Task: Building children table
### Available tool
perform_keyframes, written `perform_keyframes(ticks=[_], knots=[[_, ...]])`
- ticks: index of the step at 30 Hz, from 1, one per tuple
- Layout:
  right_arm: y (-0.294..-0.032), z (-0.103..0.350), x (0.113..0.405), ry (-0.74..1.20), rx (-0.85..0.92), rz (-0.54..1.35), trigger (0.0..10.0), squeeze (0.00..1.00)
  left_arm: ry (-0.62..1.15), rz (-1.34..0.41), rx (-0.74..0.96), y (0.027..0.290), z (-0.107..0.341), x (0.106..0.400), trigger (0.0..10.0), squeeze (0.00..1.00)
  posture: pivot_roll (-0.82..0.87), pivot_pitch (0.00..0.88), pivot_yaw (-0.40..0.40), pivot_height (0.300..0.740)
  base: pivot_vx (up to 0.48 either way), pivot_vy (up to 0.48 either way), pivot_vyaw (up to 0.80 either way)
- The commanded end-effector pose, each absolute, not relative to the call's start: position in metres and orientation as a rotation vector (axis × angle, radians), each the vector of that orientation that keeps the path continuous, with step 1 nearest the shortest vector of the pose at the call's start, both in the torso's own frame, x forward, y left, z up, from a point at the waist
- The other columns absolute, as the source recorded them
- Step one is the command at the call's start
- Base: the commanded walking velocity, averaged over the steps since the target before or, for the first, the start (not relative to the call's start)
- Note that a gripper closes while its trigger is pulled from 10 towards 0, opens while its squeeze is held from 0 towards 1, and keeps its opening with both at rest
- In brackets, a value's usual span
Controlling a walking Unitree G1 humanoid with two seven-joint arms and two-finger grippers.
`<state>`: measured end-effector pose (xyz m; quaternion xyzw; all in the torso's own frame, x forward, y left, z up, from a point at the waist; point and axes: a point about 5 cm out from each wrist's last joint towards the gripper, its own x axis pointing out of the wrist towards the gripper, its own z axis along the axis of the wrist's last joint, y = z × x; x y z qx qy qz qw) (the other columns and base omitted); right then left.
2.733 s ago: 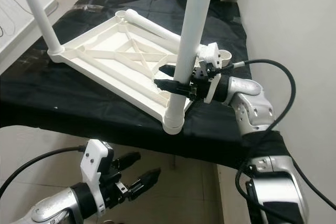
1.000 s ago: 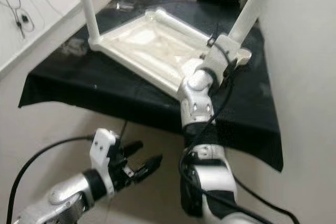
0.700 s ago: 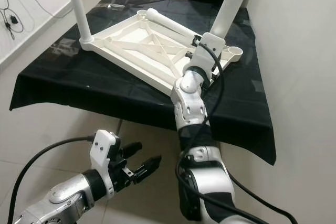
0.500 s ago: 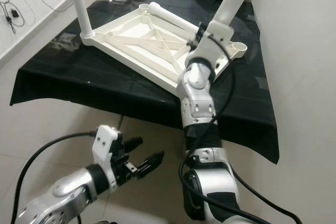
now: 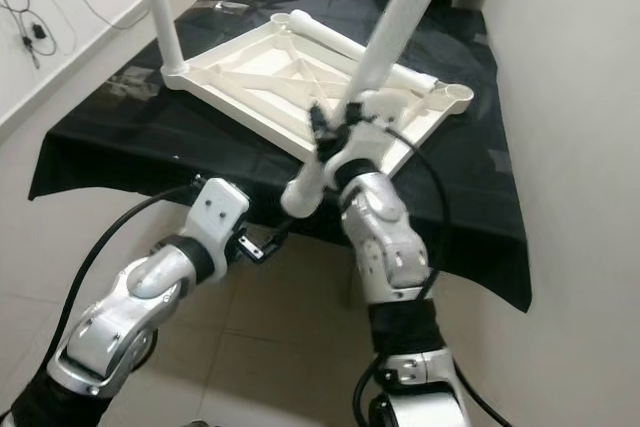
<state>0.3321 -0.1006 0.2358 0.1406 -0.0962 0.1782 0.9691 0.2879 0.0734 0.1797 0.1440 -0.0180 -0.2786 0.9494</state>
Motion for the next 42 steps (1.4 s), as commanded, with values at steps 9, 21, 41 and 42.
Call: perform_keyframes(ticks=[9,21,41,42], knots=[[-0.092,0.236,0.311,-0.164,0.311,0.501,10.0,0.00,0.005,-0.596,0.344,0.067,0.159,0.292,10.0,0.00,0.15,0.052,-0.033,0.740,0.000,0.000,0.00],[-0.087,0.239,0.296,-0.144,0.327,0.577,10.0,0.00,0.012,-0.623,0.366,0.065,0.148,0.294,10.0,0.00,0.14,0.040,-0.026,0.740,0.000,0.000,0.00],[-0.077,0.239,0.285,-0.124,0.322,0.644,10.0,0.00,-0.009,-0.663,0.360,0.061,0.143,0.293,0.0,0.00,0.13,0.026,-0.024,0.740,0.000,0.000,0.00],[-0.078,0.240,0.285,-0.126,0.319,0.643,10.0,0.00,-0.010,-0.664,0.361,0.061,0.143,0.293,0.0,0.00,0.13,0.026,-0.024,0.740,0.000,0.000,0.00]])
